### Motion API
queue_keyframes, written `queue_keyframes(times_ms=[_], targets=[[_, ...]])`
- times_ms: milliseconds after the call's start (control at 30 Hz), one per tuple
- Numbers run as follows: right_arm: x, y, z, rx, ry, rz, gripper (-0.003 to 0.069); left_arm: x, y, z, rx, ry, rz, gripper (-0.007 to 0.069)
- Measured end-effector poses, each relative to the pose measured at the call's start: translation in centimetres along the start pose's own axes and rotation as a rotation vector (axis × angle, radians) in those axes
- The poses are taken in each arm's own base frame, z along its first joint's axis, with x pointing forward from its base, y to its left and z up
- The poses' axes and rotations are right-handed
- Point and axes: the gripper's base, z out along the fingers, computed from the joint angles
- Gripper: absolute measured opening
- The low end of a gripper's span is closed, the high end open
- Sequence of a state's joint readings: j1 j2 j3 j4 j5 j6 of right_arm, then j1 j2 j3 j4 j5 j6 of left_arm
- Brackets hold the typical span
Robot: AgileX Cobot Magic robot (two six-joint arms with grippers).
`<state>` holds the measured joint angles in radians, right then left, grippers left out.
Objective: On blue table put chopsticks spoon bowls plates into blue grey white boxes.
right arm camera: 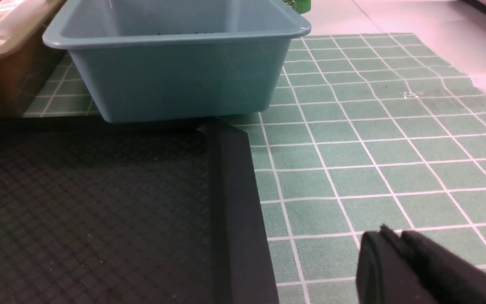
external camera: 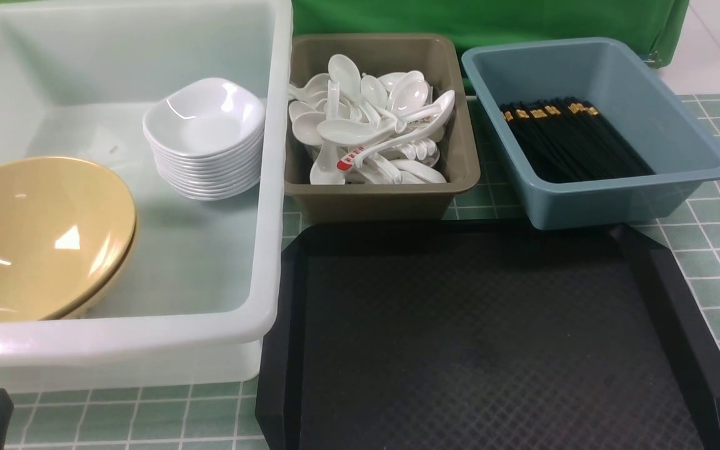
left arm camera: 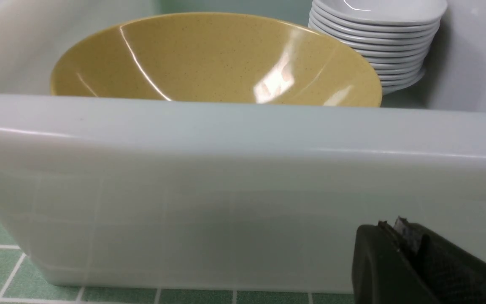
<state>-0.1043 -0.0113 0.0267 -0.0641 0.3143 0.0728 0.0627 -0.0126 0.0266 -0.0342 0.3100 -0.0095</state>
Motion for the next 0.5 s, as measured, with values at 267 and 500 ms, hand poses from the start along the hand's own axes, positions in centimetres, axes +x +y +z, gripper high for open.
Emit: queue_keyframes(times_ms=[267,500], targets=[[0.00,0.00,0.00,0.000,0.000,0.000,0.0099,0.00,0.00,0.00,0.000,0.000,0.000,-0.0013],[0.01,0.00,0.00,0.000,0.001,0.000,0.0099,0.00,0.00,0.00,0.000,0.000,0.000,-0.0013]])
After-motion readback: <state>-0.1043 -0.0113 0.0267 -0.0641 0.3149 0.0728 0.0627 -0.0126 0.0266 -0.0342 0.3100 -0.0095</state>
